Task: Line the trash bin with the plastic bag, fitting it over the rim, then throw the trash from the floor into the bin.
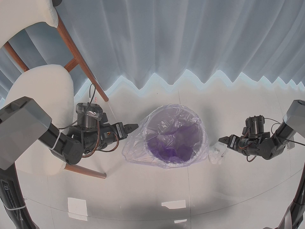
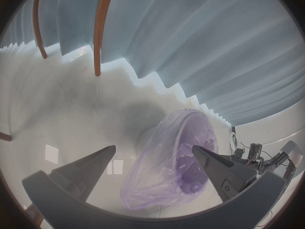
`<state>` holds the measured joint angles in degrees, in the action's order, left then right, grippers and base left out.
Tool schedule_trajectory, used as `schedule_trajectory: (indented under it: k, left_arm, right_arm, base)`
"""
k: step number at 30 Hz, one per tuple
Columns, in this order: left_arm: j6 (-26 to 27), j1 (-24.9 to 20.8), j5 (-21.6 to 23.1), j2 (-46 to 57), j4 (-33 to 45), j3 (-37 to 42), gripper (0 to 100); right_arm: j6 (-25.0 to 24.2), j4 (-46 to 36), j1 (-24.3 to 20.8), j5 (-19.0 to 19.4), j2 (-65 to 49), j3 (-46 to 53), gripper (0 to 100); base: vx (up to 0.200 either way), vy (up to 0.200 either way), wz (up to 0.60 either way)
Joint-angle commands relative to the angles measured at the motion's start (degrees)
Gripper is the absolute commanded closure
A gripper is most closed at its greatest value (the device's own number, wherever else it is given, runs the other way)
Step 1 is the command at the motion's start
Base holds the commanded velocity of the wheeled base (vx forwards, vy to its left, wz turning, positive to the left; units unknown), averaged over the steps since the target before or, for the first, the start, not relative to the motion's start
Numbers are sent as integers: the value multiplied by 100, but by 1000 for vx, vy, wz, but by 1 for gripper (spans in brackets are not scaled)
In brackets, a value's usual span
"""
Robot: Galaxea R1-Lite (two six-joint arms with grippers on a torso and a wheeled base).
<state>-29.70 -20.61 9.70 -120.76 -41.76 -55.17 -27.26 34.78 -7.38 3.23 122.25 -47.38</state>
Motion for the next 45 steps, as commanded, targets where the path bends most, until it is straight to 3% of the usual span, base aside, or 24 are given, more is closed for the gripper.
schedule_trajectory:
  k: [1,3,8,13,27,28,45]
  left_arm:
    - [-10,163,339,-695,-86,-468,0]
    - [-54,172,392,-835,-104,-591,0]
    - [-1029,172,418,-1134,-113,-1153,0]
    - [-1645,181,418,-1275,-104,-1400,0]
    - [-1987,-83,418,-1415,-306,-1408,0]
    - [-2023,-109,418,-1424,-306,-1408,100]
    - [-2040,-22,243,-1758,-297,-1716,100]
  right_arm:
    - [-34,20,-18,11,-140,1,0]
    - [-52,20,-27,11,-184,1,0]
    - [-87,20,-27,2,-254,-16,0]
    - [-87,20,-27,2,-289,-8,0]
    - [-87,20,-27,2,-263,-34,0]
    - [-87,20,-27,2,-254,-25,0]
    - [-95,20,-27,-7,-280,-34,0]
  base:
    - [0,0,0]
    - [0,0,0]
    - [0,0,0]
    - [0,0,0]
    - [0,0,0]
    - [0,0,0]
    - [0,0,0]
